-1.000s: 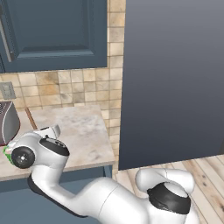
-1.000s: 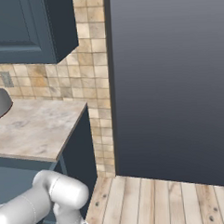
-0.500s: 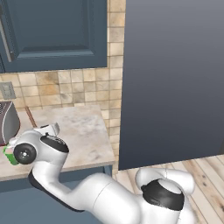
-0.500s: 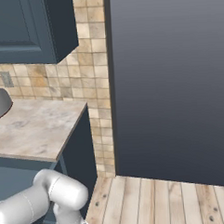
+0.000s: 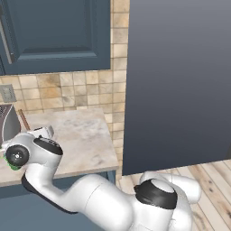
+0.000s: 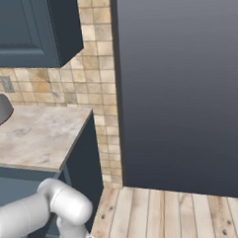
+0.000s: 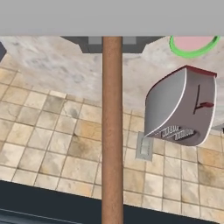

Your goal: Pick up the straw from the left drawer and put it inside the smoothie cup.

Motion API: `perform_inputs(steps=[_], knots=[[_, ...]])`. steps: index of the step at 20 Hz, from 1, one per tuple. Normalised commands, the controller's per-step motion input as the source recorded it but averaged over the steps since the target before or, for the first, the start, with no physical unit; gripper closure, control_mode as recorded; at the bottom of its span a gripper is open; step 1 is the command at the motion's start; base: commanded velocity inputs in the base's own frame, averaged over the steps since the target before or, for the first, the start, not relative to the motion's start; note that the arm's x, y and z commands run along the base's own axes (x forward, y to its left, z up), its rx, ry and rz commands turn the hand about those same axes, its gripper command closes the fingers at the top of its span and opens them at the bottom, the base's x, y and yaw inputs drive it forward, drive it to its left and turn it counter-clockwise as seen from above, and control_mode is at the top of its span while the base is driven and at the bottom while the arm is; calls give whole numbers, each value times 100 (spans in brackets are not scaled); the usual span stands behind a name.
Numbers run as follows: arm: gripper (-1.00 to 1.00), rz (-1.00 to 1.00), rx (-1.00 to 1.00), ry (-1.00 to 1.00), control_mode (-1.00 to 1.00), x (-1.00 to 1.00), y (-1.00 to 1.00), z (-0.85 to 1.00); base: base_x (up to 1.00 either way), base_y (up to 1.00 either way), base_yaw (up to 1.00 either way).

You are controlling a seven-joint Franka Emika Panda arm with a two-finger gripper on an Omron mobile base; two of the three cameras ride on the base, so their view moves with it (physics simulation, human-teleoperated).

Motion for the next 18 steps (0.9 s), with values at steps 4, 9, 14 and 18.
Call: perform_inputs(steps=[4, 9, 14, 18], knots=[[100, 0, 0, 3, -100, 15, 27, -4, 0, 0, 0], [100, 0, 0, 0, -100, 12, 2, -9, 0, 0, 0], [100, 0, 0, 0, -100, 0, 0, -21, 0, 0, 0], [100, 0, 0, 0, -100, 0, 0, -23, 0, 0, 0]])
